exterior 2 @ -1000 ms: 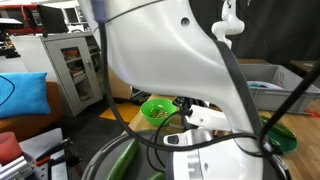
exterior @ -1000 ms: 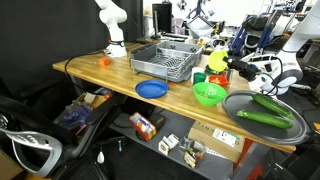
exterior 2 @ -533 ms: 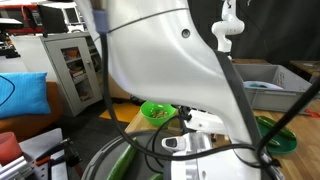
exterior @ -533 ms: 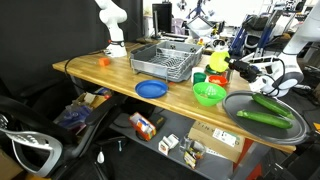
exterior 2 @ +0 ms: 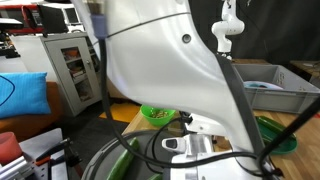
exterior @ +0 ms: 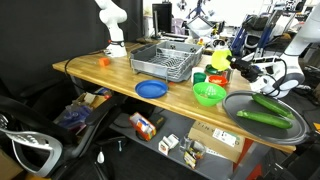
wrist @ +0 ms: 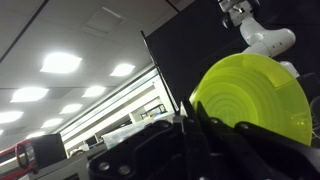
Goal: Pour the contents from yellow bowl into the orange bowl
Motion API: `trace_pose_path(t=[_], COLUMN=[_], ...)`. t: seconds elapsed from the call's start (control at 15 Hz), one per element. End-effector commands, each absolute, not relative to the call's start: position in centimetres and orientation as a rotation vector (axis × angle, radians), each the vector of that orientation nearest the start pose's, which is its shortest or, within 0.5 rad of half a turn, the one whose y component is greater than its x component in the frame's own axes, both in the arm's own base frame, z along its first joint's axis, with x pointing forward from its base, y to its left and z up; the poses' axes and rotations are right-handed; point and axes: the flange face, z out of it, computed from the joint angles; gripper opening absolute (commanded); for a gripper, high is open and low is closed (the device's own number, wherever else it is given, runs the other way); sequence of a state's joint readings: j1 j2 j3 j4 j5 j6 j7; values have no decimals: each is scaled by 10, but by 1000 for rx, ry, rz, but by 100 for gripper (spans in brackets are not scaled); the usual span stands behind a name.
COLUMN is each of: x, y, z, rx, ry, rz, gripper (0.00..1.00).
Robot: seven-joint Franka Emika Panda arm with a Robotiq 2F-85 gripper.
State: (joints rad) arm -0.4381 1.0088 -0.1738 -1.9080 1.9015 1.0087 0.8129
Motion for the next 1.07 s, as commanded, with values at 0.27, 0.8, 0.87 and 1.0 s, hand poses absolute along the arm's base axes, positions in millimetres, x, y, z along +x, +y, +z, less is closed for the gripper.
trace_pose_path(t=[0.27,0.8,0.87,1.0], x=[497,498,498,499], y=[-190,-180,-181,-185], z=[54,50,50,52], rx=[-155,-166,-173,-193], ry=[1056,1081,1110,1148], rz=[1242,1272,1254,1212], gripper=[1,1,1,1])
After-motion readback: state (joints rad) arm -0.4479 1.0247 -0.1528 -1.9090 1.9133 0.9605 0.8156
